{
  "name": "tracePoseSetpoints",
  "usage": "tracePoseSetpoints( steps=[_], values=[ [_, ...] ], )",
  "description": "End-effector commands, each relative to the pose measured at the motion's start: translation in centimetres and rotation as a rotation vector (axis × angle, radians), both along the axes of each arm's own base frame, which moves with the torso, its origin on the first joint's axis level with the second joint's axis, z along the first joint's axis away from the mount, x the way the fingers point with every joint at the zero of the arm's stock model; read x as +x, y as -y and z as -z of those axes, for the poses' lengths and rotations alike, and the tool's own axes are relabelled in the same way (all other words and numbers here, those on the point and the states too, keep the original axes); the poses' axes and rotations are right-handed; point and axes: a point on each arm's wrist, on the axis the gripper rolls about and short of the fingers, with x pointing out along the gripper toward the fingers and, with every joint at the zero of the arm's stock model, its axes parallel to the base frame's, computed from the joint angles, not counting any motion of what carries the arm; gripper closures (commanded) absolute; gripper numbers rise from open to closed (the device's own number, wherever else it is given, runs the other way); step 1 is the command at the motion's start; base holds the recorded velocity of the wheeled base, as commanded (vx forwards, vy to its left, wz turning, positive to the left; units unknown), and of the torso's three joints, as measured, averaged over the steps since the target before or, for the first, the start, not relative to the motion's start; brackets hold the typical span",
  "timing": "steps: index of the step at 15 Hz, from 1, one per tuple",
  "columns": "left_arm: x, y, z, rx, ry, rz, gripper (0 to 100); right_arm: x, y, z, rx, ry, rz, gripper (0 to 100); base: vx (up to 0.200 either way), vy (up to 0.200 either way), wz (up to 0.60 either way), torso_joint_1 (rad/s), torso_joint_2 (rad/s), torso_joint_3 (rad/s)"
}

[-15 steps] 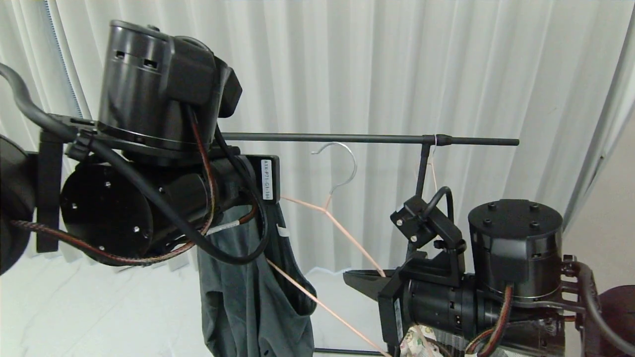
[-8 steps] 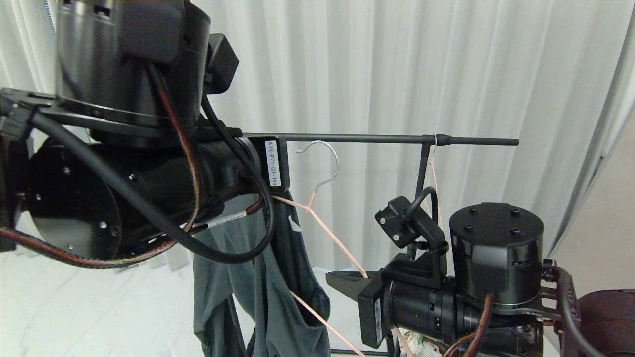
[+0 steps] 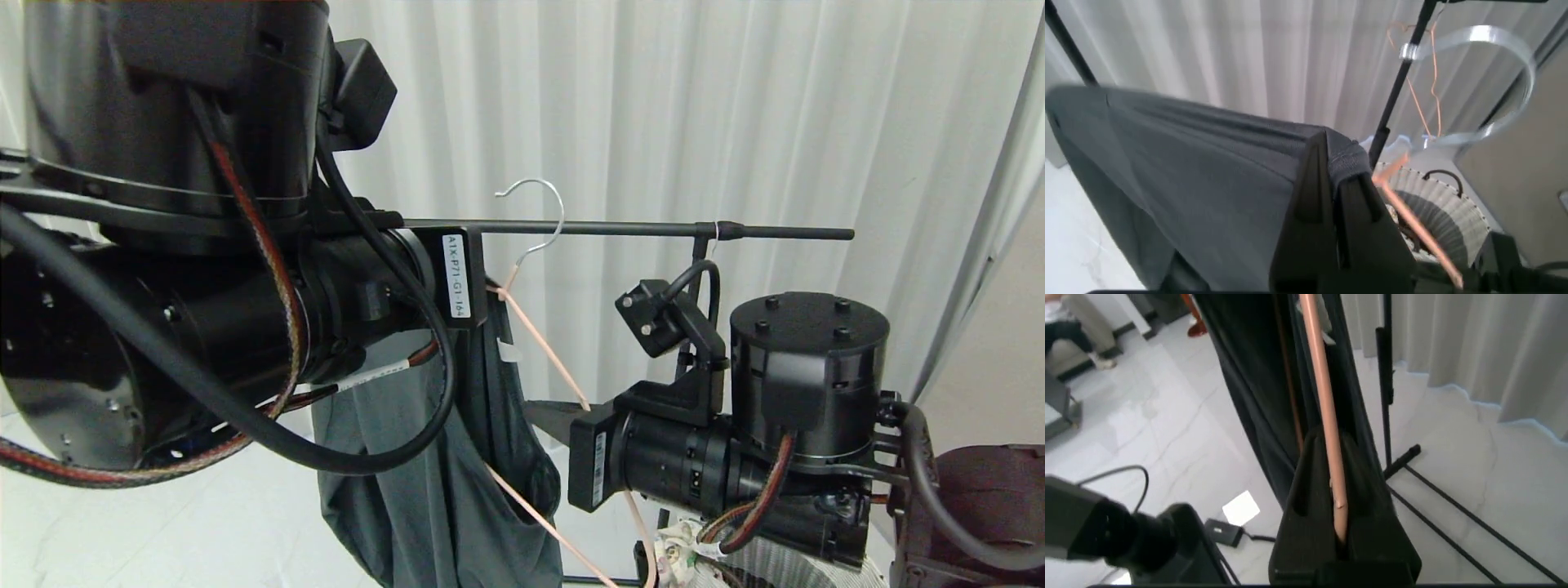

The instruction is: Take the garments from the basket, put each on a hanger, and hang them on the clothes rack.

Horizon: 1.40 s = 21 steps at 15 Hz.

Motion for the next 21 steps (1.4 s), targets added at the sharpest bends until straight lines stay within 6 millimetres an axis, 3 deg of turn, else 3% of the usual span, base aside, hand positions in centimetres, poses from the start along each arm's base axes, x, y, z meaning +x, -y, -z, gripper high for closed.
tracePoseSetpoints(
  steps=[1, 7, 8, 14, 21],
  values=[
    [0.0, 0.0, 0.0, -0.002, 0.000, -0.001, 100, 0.6, 0.1, -1.0, 0.034, 0.014, 0.033, 100, 0.000, 0.000, 0.00, 0.000, 0.00, 0.000],
    [-0.2, 0.1, -0.1, -0.012, 0.006, 0.005, 100, 1.0, 0.4, -2.3, 0.071, 0.037, 0.087, 100, 0.000, 0.000, 0.00, 0.000, 0.00, 0.000],
    [-0.2, 0.1, -0.2, -0.023, 0.017, 0.004, 0, 1.0, 0.8, -2.6, 0.079, 0.044, 0.094, 100, 0.000, 0.000, 0.00, 0.000, 0.00, 0.000],
    [-1.0, -0.8, -0.1, -0.034, 0.025, 0.005, 0, 0.9, 2.7, -4.2, 0.057, 0.164, 0.160, 100, 0.000, 0.000, 0.00, 0.000, 0.00, 0.000],
    [-3.6, -5.1, 1.4, 0.012, 0.024, -0.012, 0, 1.5, 5.4, -3.1, 0.011, 0.378, 0.221, 100, 0.000, 0.000, 0.00, 0.000, 0.00, 0.000]
  ],
)
